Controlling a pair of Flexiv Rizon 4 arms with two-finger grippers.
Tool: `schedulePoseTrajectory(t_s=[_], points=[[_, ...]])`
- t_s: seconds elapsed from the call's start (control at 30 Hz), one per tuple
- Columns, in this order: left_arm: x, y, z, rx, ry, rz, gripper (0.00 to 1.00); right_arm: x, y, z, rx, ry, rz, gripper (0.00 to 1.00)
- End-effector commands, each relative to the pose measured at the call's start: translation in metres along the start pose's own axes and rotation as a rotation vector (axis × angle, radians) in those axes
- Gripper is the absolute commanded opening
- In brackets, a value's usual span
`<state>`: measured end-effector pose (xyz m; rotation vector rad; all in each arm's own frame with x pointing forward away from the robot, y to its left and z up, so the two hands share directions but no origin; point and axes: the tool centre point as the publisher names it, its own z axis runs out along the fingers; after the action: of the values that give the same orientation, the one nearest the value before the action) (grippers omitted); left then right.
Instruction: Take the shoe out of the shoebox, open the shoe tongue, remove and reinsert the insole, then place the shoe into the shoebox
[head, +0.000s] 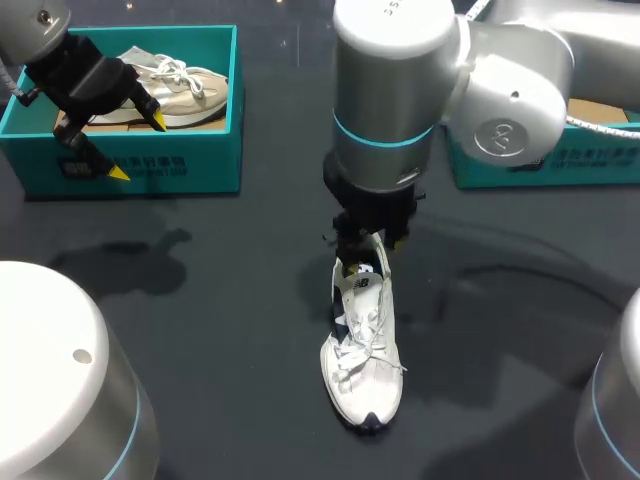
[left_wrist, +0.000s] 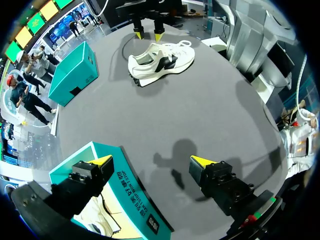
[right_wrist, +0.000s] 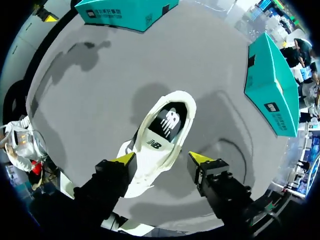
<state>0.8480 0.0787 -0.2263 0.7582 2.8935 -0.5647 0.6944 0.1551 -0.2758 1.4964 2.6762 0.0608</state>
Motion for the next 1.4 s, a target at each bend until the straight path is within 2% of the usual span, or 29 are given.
schedulePoseTrajectory(t_s=[0.03,0.17,0.5,0.63,0.8,1.13,1.4], points=[[0.001,0.000,0.000,-0.003,-0.001,0.001,1.00,-0.013,-0.004,-0.008,-0.084,0.028,-0.280,1.00],[0.001,0.000,0.000,-0.003,-0.001,0.001,1.00,-0.015,-0.002,-0.012,-0.094,0.112,-0.396,1.00],[0.001,0.000,0.000,-0.003,-0.001,0.001,1.00,-0.015,-0.002,-0.012,-0.094,0.112,-0.396,1.00],[0.001,0.000,0.000,-0.003,-0.001,0.001,1.00,-0.006,0.011,-0.011,-0.045,-0.018,-0.476,1.00],[0.001,0.000,0.000,-0.003,-0.001,0.001,1.00,-0.008,0.026,-0.010,-0.048,-0.066,-0.535,1.00],[0.001,0.000,0.000,-0.003,-0.001,0.001,1.00,-0.007,0.050,-0.003,-0.043,-0.126,-0.642,1.00],[0.001,0.000,0.000,-0.003,-0.001,0.001,1.00,-0.024,0.067,0.016,-0.046,-0.128,-0.706,1.00]])
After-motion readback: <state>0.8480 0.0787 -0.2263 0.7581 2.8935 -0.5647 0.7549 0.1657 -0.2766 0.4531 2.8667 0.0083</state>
